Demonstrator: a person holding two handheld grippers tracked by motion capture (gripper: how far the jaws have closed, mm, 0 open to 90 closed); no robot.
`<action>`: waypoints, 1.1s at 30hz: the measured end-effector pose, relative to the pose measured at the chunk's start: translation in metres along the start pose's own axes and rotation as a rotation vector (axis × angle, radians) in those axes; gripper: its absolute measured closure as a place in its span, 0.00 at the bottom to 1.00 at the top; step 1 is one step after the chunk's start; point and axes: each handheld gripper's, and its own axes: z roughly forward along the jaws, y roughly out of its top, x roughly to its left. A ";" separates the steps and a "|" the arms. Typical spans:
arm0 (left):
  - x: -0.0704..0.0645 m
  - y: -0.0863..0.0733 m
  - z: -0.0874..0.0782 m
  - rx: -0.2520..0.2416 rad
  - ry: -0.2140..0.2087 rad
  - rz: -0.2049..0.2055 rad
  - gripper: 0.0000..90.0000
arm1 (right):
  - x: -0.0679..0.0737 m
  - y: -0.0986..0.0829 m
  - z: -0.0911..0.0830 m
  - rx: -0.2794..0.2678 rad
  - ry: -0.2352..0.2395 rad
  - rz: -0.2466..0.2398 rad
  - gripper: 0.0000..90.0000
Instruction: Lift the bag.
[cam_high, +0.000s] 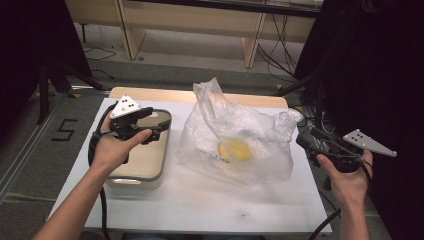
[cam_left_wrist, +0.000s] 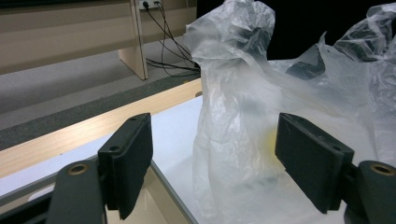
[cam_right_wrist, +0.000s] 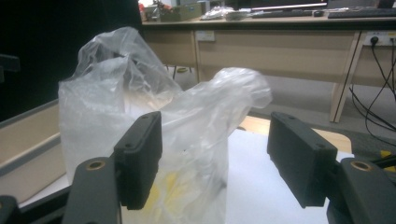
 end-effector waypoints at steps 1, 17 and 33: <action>-0.001 -0.001 -0.001 0.003 -0.005 0.003 0.30 | 0.002 -0.001 0.000 0.005 0.002 -0.005 0.41; -0.021 -0.023 -0.004 0.056 -0.080 0.054 0.28 | 0.020 -0.014 0.004 0.067 0.036 -0.064 0.38; -0.032 -0.043 -0.008 0.094 -0.138 0.076 0.24 | 0.026 -0.036 0.002 0.133 0.074 -0.105 0.28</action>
